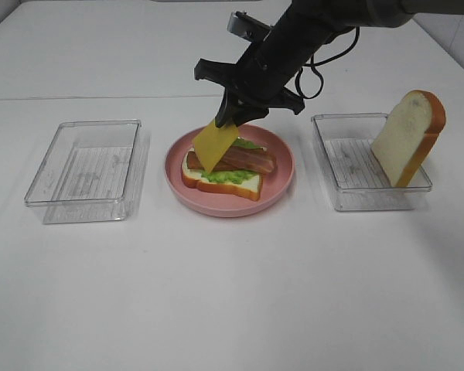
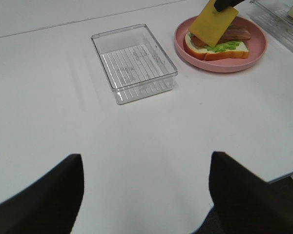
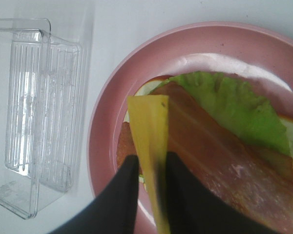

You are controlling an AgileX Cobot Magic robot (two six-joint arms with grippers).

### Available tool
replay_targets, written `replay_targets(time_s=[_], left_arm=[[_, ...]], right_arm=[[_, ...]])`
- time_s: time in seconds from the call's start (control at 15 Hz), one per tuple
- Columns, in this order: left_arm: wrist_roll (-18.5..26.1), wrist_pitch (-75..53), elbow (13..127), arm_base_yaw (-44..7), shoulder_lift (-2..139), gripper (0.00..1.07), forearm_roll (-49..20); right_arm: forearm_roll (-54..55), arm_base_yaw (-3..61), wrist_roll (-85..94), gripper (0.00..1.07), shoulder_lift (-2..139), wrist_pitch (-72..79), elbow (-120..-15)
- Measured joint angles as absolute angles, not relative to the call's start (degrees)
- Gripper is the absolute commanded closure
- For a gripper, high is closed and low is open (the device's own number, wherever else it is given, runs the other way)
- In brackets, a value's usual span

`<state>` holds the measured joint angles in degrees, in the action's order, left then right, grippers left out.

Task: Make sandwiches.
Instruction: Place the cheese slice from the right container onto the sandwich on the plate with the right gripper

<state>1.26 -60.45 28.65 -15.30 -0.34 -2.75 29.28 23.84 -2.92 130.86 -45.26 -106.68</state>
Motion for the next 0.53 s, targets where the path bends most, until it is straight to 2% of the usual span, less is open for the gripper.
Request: replay_targets(time_s=[0.13,0.27,0.53], left_arm=[[1.26,-60.45,28.65,-15.3,-0.34,0.37,-2.75],[1.26,-60.45,28.65,-15.3,-0.34,0.37,-2.75],[1.26,-60.45,28.65,-15.3,-0.34,0.37,-2.75]], right_arm=[[27.85,23.84,-2.92,0.43,130.86,-45.26,-106.68],[25.61,23.84,-2.92,0.37,130.86,-45.55,-106.68],[14.9,23.84,-4.93,0.35,127.71,-48.07,-106.68]])
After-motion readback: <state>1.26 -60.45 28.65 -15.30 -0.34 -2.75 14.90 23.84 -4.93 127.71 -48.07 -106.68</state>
